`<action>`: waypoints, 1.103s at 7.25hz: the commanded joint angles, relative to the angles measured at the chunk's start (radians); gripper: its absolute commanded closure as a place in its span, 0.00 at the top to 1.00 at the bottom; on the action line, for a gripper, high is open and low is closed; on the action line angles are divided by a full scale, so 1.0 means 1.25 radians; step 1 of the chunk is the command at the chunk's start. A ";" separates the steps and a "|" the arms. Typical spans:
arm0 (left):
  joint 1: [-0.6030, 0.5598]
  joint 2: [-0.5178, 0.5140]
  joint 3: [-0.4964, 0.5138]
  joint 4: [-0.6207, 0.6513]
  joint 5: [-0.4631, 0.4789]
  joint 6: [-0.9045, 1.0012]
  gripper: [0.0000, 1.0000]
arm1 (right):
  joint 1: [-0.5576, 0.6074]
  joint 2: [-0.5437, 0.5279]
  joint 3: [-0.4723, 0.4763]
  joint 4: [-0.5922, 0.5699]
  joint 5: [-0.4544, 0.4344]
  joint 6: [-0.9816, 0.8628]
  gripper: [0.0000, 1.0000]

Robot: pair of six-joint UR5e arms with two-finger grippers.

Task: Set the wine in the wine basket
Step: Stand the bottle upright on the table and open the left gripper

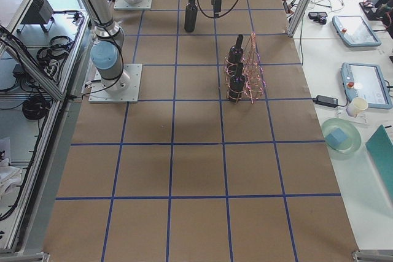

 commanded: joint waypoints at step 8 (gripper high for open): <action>0.140 0.029 0.199 -0.089 0.056 0.016 1.00 | -0.002 -0.001 -0.005 0.027 0.017 -0.005 1.00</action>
